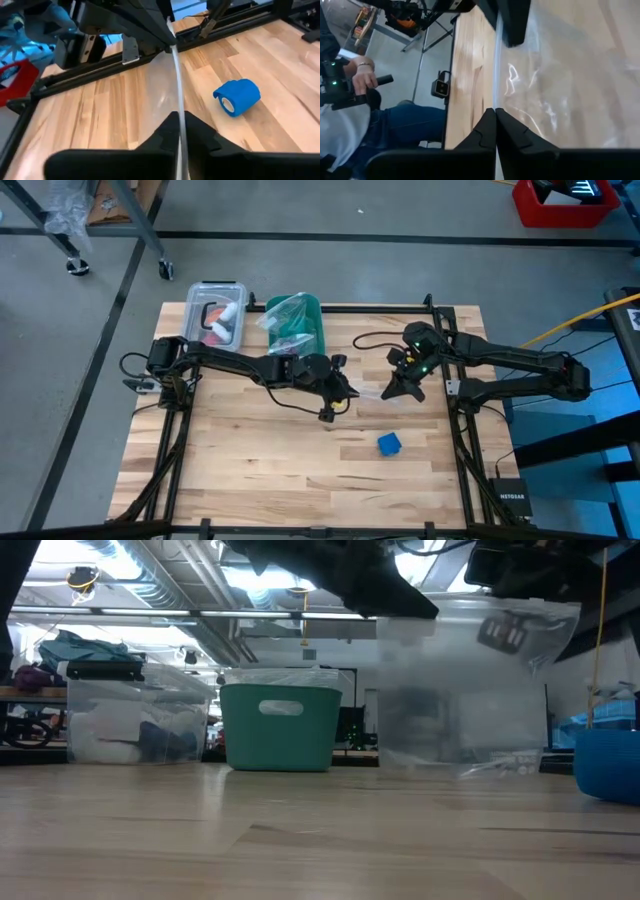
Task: Roll bandage
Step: Open the transparent zip bag
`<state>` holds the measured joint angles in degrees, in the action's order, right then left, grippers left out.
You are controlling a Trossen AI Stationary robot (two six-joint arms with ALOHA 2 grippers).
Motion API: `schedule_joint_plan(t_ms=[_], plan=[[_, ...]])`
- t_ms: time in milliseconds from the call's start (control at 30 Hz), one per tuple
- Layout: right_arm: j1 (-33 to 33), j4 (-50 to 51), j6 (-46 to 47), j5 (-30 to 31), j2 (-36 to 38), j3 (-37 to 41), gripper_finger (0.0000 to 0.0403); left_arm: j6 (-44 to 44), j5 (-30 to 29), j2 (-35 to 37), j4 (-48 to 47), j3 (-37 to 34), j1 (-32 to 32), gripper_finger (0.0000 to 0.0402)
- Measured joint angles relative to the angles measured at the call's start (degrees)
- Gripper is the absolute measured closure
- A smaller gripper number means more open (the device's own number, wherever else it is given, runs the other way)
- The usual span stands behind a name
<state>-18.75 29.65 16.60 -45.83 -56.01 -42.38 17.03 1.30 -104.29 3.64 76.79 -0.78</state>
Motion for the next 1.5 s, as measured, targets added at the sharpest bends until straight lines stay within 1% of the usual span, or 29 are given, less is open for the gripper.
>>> schedule_joint_plan(t_ms=[100, 267, 433, 567, 667, 767, 900, 1100, 1233, 1367, 1500], plan=[[-0.01, -0.06, -0.48, 0.25, 0.00, 0.01, 0.0375, -3.88, -0.01, 0.00, -0.05, 0.00, -0.02, 0.0395], [-0.01, -0.27, -1.34, 0.39, 0.00, 0.01, 0.0339, -13.86, 0.83, 1.07, -1.96, -0.02, -0.02, 0.0400], [-0.01, -1.55, -6.21, 0.75, 0.00, 0.01, 0.0289, -15.62, 1.16, 4.14, -6.04, -0.02, -0.45, 0.0401], [-0.01, -6.75, -9.72, 1.56, 0.00, 0.01, 0.0249, -16.02, 1.18, 6.99, -12.31, -0.02, -0.68, 0.0401], [-0.01, -11.80, -13.83, 1.71, 0.00, 0.01, 0.0230, -18.09, 1.20, 8.38, -16.96, -0.02, -0.90, 0.0401], [-0.01, -14.61, -16.94, 1.58, 0.00, 0.01, 0.0221, -19.86, 1.21, 9.12, -18.29, -0.02, -1.40, 0.0401], [-0.01, -13.76, -19.74, 1.35, 0.00, 0.01, 0.0219, -20.88, 1.18, 10.09, -18.50, -0.02, -2.27, 0.0401], [0.03, -7.14, -27.20, -1.58, 0.02, 0.01, 0.0219, -21.75, 1.04, 11.22, -19.40, -0.02, -3.00, 0.0401], [0.03, -2.03, -31.51, -1.75, 0.02, 0.01, 0.0219, -21.83, 1.01, 11.37, -20.28, -0.02, -3.02, 0.0402], [0.05, -0.37, -32.30, -1.80, 0.02, 0.01, 0.0219, -22.16, 0.81, 11.60, -21.82, -0.03, -2.79, 0.0401], [0.05, 0.64, -32.34, -1.00, 0.02, 0.01, 0.0219, -22.90, 0.57, 11.61, -21.33, -0.04, -2.49, 0.0401]])
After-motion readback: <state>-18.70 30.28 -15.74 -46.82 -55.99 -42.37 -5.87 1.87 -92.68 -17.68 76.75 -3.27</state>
